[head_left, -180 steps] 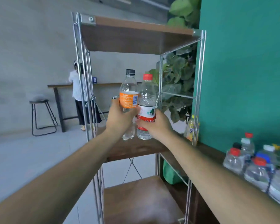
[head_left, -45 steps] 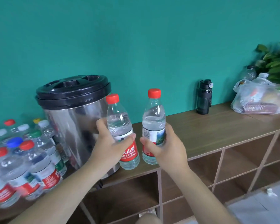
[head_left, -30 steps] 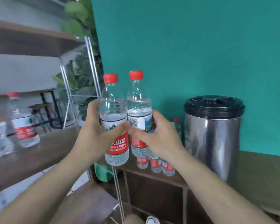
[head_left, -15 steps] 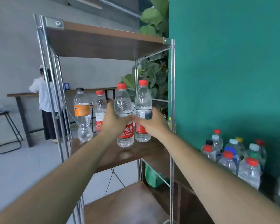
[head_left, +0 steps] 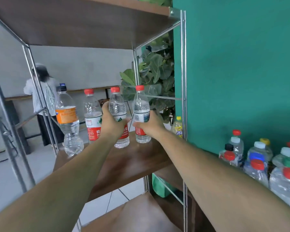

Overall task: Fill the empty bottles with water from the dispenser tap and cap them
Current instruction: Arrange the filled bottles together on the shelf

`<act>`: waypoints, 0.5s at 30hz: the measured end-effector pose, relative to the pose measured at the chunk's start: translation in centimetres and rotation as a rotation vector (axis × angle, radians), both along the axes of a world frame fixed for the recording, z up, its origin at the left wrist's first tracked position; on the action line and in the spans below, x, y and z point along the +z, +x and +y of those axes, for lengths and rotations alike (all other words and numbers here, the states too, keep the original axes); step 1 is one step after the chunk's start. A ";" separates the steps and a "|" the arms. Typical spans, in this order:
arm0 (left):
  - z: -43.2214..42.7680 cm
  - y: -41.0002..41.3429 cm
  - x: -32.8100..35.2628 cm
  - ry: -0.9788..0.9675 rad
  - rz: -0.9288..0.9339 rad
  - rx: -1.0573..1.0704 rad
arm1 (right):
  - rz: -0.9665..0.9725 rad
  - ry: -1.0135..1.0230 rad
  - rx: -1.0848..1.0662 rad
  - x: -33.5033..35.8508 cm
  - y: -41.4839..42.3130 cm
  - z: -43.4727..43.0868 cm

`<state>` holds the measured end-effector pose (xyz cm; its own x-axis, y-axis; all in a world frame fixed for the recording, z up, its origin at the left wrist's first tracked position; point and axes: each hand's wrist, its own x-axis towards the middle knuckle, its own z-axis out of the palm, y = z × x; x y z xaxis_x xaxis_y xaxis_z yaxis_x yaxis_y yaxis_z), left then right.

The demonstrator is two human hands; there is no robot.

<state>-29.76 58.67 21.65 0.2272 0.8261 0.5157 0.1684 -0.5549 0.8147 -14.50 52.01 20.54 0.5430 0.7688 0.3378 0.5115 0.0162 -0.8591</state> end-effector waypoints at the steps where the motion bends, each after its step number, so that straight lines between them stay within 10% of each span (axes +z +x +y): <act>1: 0.7 0.4 0.0 0.000 0.009 0.006 | -0.007 -0.009 0.012 0.0 0.0 0.5; 15: 5.5 3.5 -0.8 -0.002 -0.016 0.062 | -0.025 -0.001 0.066 -1.4 0.4 5.4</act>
<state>-26.23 64.20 20.85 0.1678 0.8395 0.5167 0.1894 -0.5419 0.8188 -14.12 57.36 19.13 0.4829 0.8026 0.3502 0.5307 0.0498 -0.8461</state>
